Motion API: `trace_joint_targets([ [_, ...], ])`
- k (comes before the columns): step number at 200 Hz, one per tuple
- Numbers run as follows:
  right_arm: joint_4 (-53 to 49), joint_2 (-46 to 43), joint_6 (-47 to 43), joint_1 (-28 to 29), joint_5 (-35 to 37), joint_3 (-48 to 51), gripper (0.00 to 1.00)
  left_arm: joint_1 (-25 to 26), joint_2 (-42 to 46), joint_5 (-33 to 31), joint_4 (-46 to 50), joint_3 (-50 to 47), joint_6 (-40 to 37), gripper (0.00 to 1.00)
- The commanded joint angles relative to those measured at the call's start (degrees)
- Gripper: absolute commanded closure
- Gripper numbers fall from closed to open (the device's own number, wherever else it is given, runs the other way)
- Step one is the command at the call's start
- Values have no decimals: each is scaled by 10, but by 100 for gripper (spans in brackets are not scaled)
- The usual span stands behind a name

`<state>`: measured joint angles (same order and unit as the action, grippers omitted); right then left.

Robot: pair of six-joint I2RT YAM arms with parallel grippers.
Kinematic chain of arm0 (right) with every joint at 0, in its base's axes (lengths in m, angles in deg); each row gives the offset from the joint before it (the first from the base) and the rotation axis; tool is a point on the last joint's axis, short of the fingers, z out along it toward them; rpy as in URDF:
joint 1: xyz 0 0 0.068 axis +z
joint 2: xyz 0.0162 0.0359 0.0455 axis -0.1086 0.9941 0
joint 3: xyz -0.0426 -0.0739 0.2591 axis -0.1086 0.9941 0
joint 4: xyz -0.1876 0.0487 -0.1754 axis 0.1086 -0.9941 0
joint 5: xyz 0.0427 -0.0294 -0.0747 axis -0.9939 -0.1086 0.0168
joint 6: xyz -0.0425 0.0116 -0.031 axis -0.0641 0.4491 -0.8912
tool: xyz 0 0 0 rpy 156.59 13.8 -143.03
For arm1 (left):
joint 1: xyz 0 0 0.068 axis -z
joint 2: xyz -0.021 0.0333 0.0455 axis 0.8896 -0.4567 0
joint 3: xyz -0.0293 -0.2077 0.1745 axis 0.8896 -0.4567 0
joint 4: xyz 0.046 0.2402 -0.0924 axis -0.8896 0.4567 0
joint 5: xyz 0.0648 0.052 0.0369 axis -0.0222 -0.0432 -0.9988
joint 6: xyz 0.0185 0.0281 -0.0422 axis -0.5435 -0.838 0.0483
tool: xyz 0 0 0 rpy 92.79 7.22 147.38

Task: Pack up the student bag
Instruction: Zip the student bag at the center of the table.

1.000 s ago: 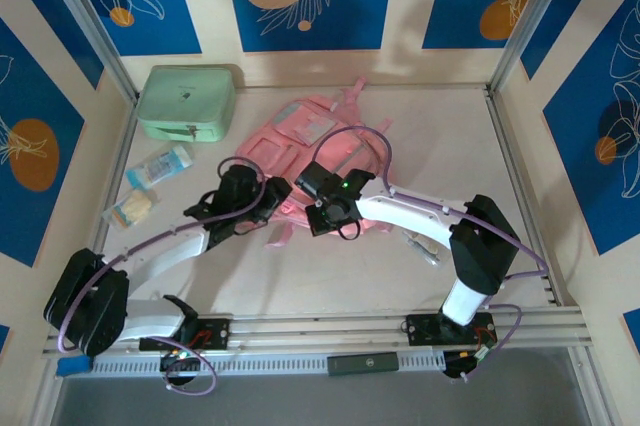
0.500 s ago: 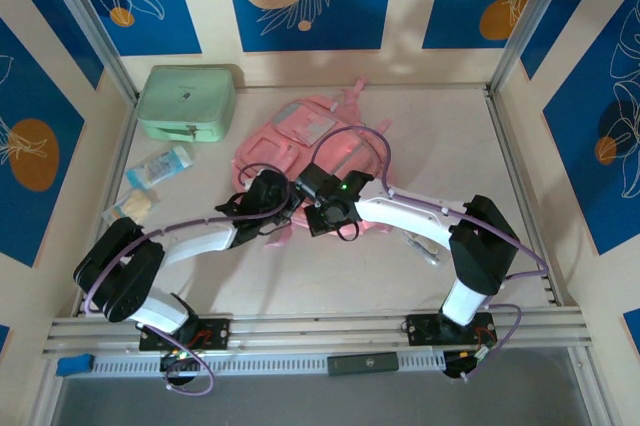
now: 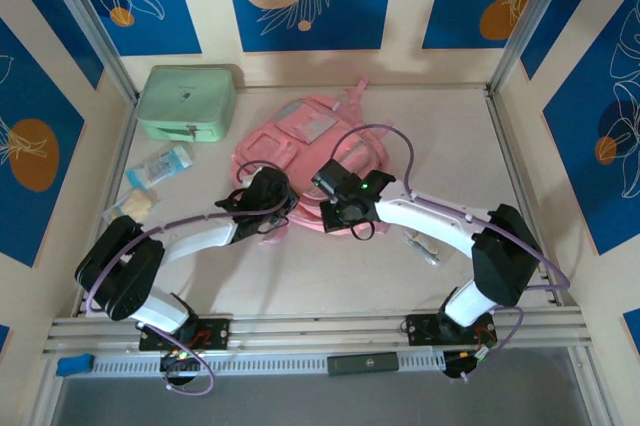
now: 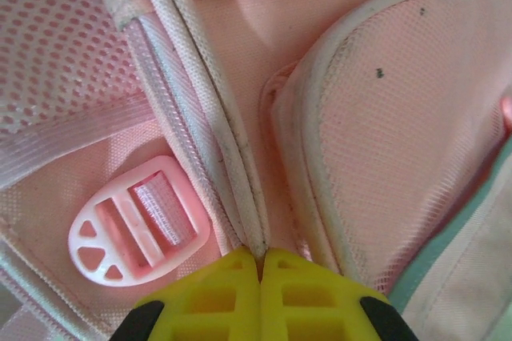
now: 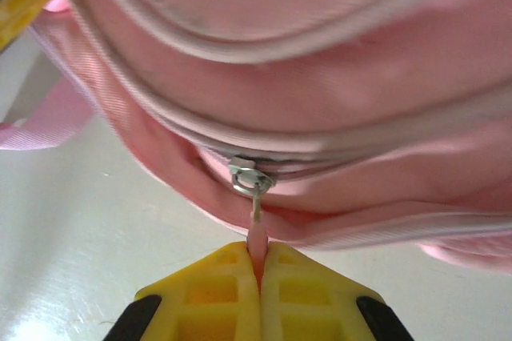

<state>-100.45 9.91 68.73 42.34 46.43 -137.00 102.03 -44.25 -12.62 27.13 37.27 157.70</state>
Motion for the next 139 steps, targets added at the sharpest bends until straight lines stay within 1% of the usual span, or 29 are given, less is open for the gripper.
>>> trace_joint_targets([
  [1, -50, -38, -6, -37, 0, 17, 100, -46, 0, -35, 38, -2, -37, 100],
  [22, -47, -46, -22, -89, -13, 25, 100, -95, 0, 18, 44, -2, -80, 100],
  [35, -53, -50, -29, -102, -17, 17, 100, -139, -10, 73, 50, 7, -109, 100],
  [46, -47, -56, -32, -89, -15, 14, 100, -165, -12, 107, 49, 17, -132, 100],
  [55, -36, -60, -34, -71, -26, 14, 100, -176, -12, 130, 48, 31, -160, 100],
  [78, -24, -48, -11, -23, -51, 0, 100, -187, -25, 160, 122, 106, -232, 100],
  [86, -17, -44, -1, -9, -54, -4, 100, -193, -31, 165, 150, 128, -240, 90],
  [96, -7, -38, 7, 3, -57, -9, 100, -199, -29, 187, 144, 133, -249, 84],
  [108, -1, -27, 12, 9, -57, -17, 100, -199, -13, 206, 125, 119, -237, 76],
  [125, -1, -13, 15, 10, -53, -23, 100, -196, 22, 250, 46, 56, -181, 62],
  [139, -1, -8, 15, 12, -49, -25, 100, -187, 59, 253, -6, -5, -112, 54],
])
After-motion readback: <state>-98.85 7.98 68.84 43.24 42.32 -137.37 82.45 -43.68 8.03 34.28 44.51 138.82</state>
